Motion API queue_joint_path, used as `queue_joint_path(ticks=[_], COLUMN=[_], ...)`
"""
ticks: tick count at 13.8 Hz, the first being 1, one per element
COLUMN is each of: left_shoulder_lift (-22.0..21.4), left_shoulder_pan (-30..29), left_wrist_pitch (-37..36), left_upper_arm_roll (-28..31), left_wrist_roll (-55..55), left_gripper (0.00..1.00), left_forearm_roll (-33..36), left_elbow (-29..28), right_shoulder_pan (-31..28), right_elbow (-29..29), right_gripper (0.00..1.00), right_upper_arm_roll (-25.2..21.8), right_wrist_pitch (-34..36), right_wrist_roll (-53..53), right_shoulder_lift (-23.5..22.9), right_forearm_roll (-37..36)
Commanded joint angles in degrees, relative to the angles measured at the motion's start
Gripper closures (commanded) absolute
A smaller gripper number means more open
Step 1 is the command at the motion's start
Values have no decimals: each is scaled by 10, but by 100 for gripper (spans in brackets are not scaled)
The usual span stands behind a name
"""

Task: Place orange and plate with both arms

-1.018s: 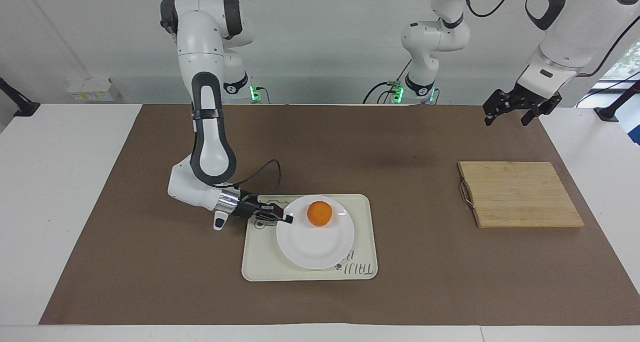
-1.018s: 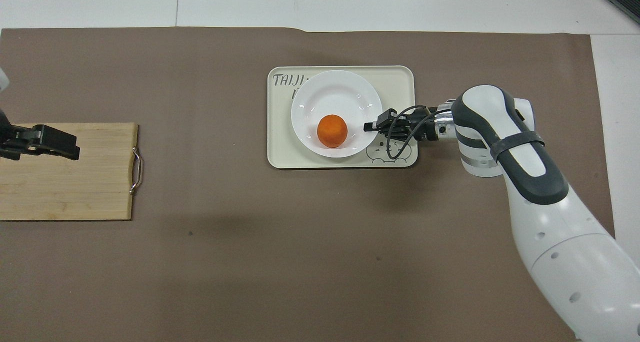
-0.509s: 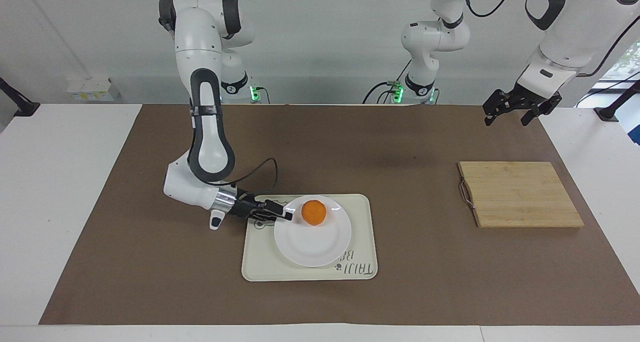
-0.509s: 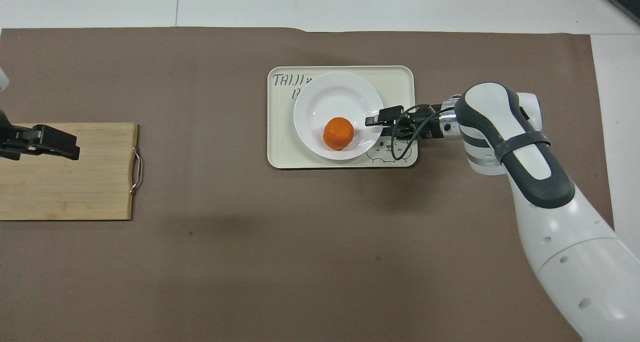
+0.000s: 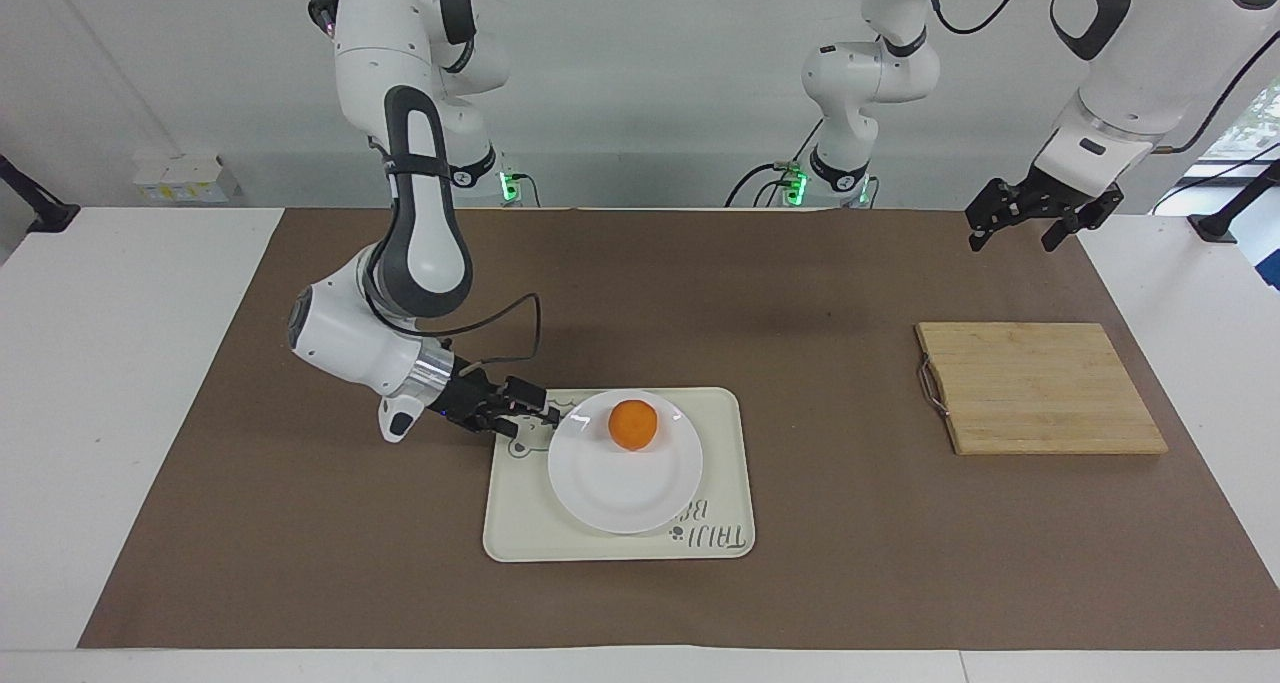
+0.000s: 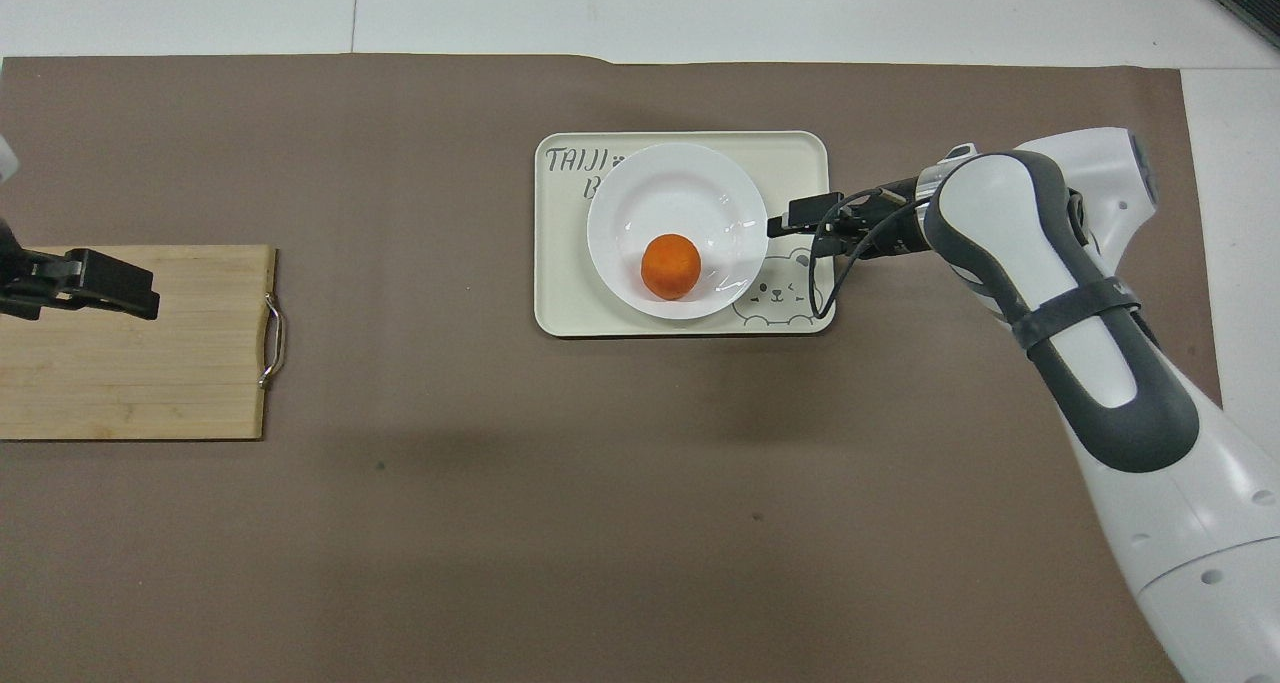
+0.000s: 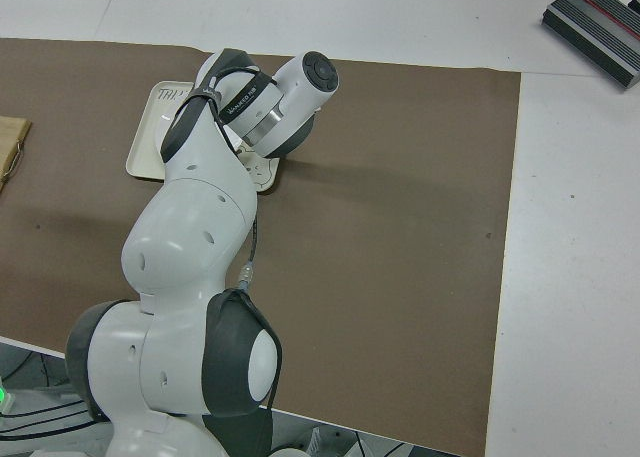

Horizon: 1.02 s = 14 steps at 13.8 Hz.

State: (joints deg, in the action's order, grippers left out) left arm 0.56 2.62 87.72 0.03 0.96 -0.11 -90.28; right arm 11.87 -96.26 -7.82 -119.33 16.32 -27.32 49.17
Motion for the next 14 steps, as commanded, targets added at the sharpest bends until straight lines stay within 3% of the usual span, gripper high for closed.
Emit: queue_joint_path(ticks=[1,6,14], left_shoulder_lift=[-2,-2,-2], left_shoulder_pan=[2,2,2], left_wrist_pitch=[-6,-6,-6], left_upper_arm_roll=[3,3,4], left_wrist_roll=[4,4,4], left_gripper=[0,0,0], left_forearm_roll=[-2,-2,-2], left_elbow=[6,6,5], right_shoulder_pan=[-2,-4,-54], right_elbow=[-3,-3,-4], right_gripper=[0,0,0], right_upper_arm_roll=[-4,-5,-18], right_wrist_pitch=[-4,7,148], right_wrist_roll=[-49,-149,-153], right_shoulder_lift=[32,102,210], right_forearm_roll=[-95,-280,-423])
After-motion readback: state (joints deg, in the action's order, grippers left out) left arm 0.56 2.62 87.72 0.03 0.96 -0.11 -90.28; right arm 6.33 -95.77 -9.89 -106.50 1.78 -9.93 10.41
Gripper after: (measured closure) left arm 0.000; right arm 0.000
